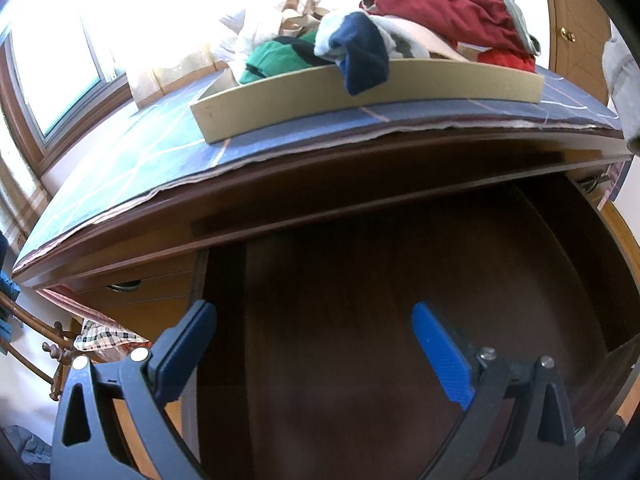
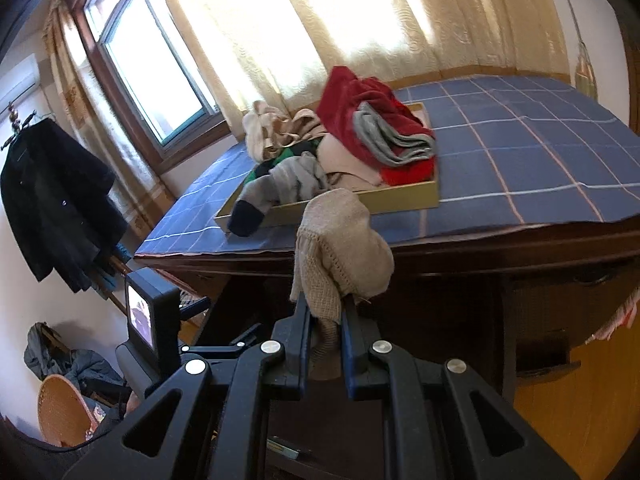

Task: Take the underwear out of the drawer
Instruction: 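Lower the beige sock into the tray and open the right gripper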

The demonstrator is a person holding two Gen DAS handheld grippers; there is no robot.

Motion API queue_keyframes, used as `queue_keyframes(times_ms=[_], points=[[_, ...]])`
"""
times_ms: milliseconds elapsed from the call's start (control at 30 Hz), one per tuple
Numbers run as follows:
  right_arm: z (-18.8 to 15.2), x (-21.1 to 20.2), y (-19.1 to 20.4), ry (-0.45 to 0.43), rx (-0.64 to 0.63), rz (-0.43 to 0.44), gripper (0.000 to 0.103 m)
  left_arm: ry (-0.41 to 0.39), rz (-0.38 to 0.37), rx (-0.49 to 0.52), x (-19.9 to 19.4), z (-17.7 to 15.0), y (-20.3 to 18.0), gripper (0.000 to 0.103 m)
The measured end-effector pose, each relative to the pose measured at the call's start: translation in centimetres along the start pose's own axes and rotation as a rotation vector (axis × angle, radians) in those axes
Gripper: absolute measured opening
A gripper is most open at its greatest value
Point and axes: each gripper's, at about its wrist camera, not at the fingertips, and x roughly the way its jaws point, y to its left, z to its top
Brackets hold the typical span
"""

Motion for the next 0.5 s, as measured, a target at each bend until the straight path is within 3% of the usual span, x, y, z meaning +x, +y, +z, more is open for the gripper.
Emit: queue_keyframes(times_ms=[233,500], points=[[3.5,0.3,1.5,-0.042,-0.081,-0.003,0.014,0.004,0.01,0.007,0.1,0.1,-0.2,0.1],[9.6,5.7,7.2,-0.032,-0.21,0.085,0.014,0.001,0.013,0.002,0.1,0.0,-0.3,0.1]])
